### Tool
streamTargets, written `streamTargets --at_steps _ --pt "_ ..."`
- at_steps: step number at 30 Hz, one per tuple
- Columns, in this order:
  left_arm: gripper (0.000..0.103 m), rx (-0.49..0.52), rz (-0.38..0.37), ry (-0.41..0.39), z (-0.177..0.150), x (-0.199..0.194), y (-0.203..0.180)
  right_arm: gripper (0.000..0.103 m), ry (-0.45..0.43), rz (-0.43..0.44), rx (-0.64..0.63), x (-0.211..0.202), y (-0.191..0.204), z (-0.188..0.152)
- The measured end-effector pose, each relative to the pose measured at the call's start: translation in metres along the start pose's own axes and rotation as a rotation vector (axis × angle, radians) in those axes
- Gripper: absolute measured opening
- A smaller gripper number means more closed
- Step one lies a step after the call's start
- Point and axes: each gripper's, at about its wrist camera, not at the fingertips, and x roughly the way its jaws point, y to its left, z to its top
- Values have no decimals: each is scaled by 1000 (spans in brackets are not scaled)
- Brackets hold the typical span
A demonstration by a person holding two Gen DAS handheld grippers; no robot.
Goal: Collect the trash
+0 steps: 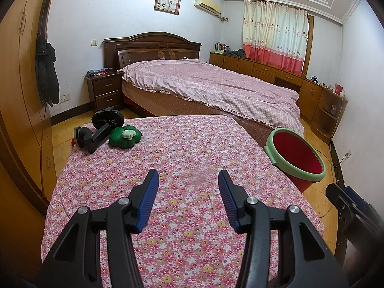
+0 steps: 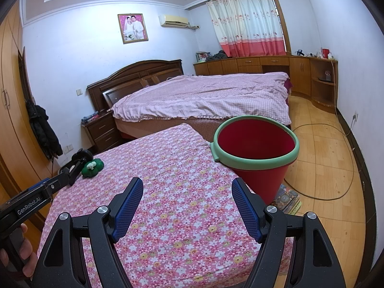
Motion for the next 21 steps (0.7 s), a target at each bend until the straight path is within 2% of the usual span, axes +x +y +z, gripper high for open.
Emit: streamTargets --at_steps 21 --pt "52 3 1 -3 2 -1 0 77 -8 0 -1 -1 -3 0"
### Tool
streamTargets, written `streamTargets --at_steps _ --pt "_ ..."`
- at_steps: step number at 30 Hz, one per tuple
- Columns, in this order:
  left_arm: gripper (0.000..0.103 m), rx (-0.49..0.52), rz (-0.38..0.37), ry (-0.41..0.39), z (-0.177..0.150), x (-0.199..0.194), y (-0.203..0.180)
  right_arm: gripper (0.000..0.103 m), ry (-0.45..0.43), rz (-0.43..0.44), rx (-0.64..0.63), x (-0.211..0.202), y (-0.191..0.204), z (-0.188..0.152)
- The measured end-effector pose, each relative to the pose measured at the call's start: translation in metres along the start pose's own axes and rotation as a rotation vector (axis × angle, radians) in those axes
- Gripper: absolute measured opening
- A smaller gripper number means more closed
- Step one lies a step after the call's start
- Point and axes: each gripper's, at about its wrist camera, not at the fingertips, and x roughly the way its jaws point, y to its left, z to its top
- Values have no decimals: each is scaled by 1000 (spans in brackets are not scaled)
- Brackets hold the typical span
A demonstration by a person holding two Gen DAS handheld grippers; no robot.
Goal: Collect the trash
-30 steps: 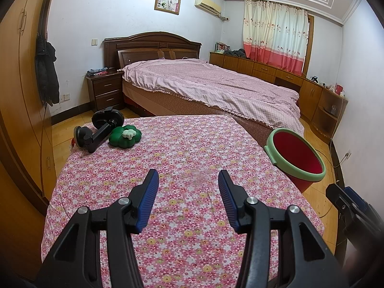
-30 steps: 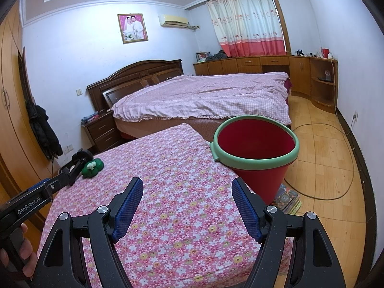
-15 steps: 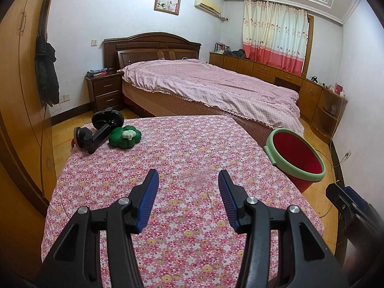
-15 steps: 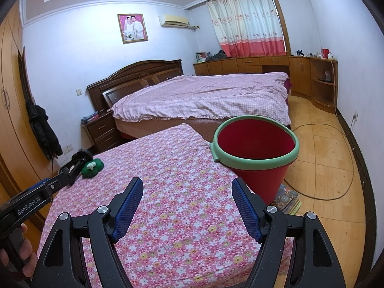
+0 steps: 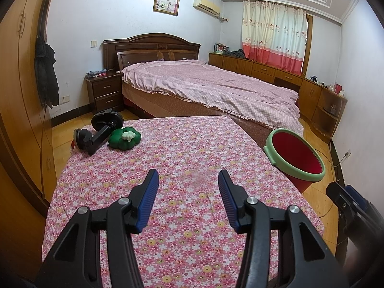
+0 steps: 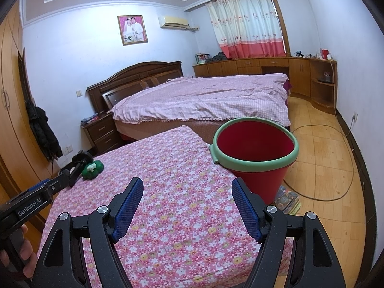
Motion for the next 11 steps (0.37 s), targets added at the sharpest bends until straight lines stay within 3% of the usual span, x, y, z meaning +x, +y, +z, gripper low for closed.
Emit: streamTargets --at_steps 11 --pt "52 3 0 4 2 1 -2 77 0 0 -1 0 0 0"
